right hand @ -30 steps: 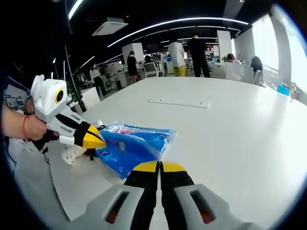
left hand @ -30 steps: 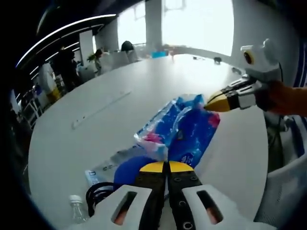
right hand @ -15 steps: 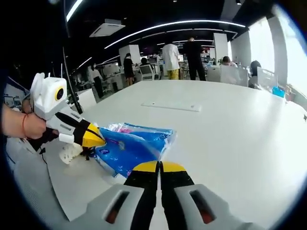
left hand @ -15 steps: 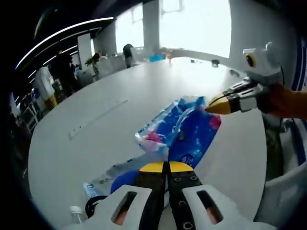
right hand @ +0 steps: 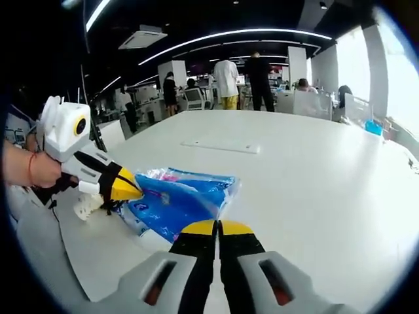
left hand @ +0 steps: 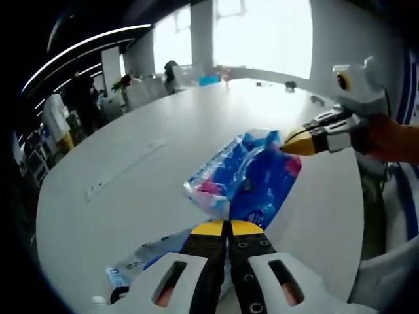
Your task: Arrange the tabletop items into an orderly group along one side of the table until the central work area is clear of visible clutter.
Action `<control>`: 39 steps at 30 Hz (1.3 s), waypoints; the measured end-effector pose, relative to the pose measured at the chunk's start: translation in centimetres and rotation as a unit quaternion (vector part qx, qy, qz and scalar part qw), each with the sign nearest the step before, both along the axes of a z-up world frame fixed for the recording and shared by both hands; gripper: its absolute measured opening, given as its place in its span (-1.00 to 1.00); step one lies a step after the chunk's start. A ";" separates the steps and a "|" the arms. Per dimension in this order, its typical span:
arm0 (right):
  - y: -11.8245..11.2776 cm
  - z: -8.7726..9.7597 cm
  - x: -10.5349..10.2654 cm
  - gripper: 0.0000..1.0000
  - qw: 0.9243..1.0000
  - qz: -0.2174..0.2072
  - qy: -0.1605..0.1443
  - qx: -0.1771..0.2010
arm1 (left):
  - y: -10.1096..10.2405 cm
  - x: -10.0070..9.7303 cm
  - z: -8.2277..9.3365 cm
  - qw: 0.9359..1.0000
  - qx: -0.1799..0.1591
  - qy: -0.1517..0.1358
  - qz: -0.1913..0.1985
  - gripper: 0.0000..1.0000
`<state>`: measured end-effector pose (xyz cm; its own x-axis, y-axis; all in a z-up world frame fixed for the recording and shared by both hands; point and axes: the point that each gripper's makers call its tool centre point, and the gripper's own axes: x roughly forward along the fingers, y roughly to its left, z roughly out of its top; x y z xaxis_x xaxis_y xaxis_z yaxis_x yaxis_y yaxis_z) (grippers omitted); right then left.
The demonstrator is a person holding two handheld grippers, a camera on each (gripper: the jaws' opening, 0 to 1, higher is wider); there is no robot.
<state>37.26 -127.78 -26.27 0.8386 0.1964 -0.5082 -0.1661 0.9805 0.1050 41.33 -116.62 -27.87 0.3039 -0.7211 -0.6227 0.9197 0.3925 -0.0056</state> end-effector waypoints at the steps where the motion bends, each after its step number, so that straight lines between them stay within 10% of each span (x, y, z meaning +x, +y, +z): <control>1: -0.2 0.0 0.0 -1.00 1.000 -0.001 0.000 -0.002 | -0.2 0.0 0.0 1.000 -0.001 0.002 0.000 -1.00; 39: -5.6 -4.6 0.6 -1.00 0.999 -0.016 0.038 -0.005 | -5.6 0.6 -5.0 0.999 0.021 0.027 0.002 -1.00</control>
<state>37.87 -133.37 -30.92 0.8031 0.1647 -0.5726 -0.1259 0.9862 0.1072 41.93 -122.20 -32.89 0.2716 -0.6922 -0.6686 0.9171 0.3969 -0.0383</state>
